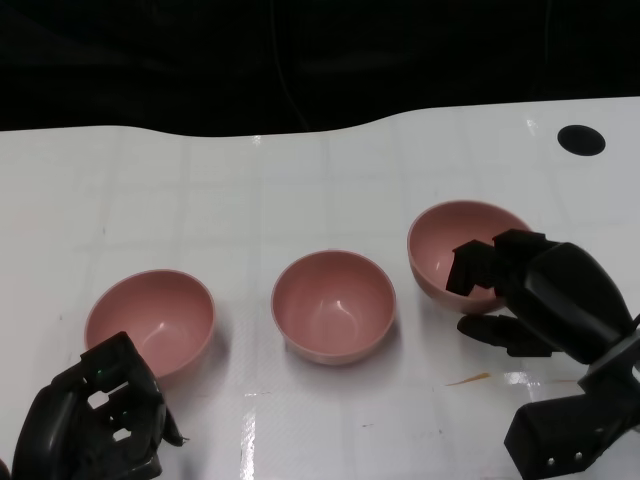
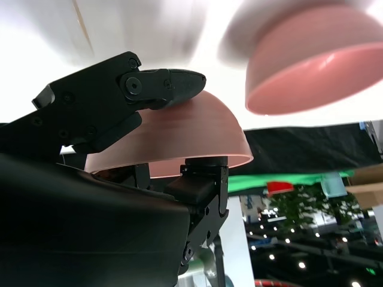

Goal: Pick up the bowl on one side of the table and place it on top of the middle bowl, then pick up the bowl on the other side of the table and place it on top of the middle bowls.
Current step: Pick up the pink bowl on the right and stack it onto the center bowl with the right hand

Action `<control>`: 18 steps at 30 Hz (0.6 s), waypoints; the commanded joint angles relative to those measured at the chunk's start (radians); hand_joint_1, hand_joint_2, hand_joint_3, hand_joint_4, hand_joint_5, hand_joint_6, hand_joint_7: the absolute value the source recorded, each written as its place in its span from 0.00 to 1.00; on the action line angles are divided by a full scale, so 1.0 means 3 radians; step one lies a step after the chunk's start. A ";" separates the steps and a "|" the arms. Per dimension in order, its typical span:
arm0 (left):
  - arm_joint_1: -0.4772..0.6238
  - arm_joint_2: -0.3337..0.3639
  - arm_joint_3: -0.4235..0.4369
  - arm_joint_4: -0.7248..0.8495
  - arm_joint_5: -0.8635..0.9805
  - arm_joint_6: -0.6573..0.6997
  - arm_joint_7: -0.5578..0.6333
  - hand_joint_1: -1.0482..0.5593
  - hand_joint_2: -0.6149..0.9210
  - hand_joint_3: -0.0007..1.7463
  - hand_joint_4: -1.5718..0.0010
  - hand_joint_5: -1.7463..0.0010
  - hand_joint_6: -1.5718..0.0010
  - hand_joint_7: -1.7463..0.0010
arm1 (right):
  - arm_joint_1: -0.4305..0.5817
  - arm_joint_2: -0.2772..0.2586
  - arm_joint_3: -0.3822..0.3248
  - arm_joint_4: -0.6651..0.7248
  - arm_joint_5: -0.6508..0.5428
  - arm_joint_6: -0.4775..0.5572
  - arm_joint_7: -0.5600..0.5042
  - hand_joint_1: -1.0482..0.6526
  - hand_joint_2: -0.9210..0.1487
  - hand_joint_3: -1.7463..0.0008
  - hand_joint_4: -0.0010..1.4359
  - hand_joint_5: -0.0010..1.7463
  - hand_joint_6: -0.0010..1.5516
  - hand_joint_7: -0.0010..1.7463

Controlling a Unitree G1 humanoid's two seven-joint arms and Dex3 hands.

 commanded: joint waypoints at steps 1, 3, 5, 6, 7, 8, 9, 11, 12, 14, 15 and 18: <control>-0.0003 0.0012 0.0012 0.0005 0.0015 -0.0031 0.0023 0.61 0.75 0.74 0.49 0.00 0.55 0.03 | -0.0012 -0.0126 -0.0104 -0.0167 0.0069 -0.0020 0.0144 0.52 0.14 0.61 0.55 1.00 0.36 1.00; 0.0000 0.0012 0.0012 0.0004 0.0010 -0.0035 0.0016 0.61 0.75 0.74 0.49 0.00 0.56 0.03 | -0.0034 -0.0148 -0.0166 -0.0257 0.0122 -0.0012 0.0260 0.52 0.15 0.60 0.56 1.00 0.37 1.00; 0.0012 0.0011 0.0010 -0.0016 0.0015 -0.0030 0.0021 0.61 0.75 0.74 0.49 0.00 0.56 0.03 | -0.0045 -0.0162 -0.0215 -0.0316 0.0158 -0.0029 0.0335 0.52 0.16 0.59 0.57 1.00 0.38 0.99; 0.0018 0.0010 0.0010 -0.0025 0.0017 -0.0029 0.0024 0.61 0.75 0.74 0.49 0.00 0.56 0.03 | -0.0057 -0.0171 -0.0234 -0.0338 0.0158 -0.0056 0.0348 0.52 0.17 0.58 0.58 1.00 0.39 0.98; 0.0023 0.0008 0.0010 -0.0035 0.0016 -0.0021 0.0030 0.61 0.75 0.73 0.49 0.00 0.56 0.03 | -0.0072 -0.0179 -0.0249 -0.0360 0.0157 -0.0077 0.0365 0.52 0.19 0.56 0.59 1.00 0.40 0.97; 0.0024 0.0005 0.0012 -0.0039 0.0017 -0.0014 0.0039 0.61 0.75 0.73 0.49 0.00 0.56 0.03 | -0.0095 -0.0188 -0.0260 -0.0385 0.0142 -0.0099 0.0369 0.52 0.21 0.55 0.59 1.00 0.41 0.95; 0.0023 0.0004 0.0014 -0.0039 0.0017 -0.0008 0.0044 0.61 0.75 0.73 0.49 0.00 0.56 0.03 | -0.0109 -0.0192 -0.0267 -0.0399 0.0131 -0.0112 0.0373 0.52 0.22 0.54 0.59 1.00 0.42 0.93; 0.0025 0.0001 0.0012 -0.0062 0.0030 0.0021 0.0077 0.61 0.75 0.73 0.49 0.00 0.56 0.03 | -0.0154 -0.0184 -0.0270 -0.0433 0.0118 -0.0144 0.0386 0.52 0.25 0.52 0.60 1.00 0.45 0.88; 0.0027 0.0003 0.0010 -0.0071 0.0035 0.0032 0.0089 0.61 0.75 0.72 0.49 0.00 0.56 0.03 | -0.0166 -0.0179 -0.0271 -0.0445 0.0118 -0.0154 0.0398 0.52 0.25 0.51 0.60 1.00 0.46 0.86; 0.0033 0.0005 0.0001 -0.0094 0.0035 0.0067 0.0110 0.62 0.75 0.72 0.49 0.00 0.55 0.03 | -0.0196 -0.0167 -0.0263 -0.0514 0.0102 -0.0165 0.0440 0.52 0.26 0.50 0.61 1.00 0.48 0.84; 0.0034 0.0005 -0.0002 -0.0098 0.0039 0.0065 0.0112 0.62 0.76 0.72 0.49 0.00 0.56 0.03 | -0.0210 -0.0158 -0.0256 -0.0557 0.0098 -0.0175 0.0472 0.52 0.26 0.50 0.61 1.00 0.48 0.84; 0.0026 0.0006 0.0001 -0.0074 0.0033 0.0032 0.0086 0.62 0.76 0.72 0.49 0.00 0.56 0.02 | -0.0239 -0.0130 -0.0242 -0.0663 0.0088 -0.0203 0.0552 0.51 0.26 0.51 0.60 1.00 0.49 0.81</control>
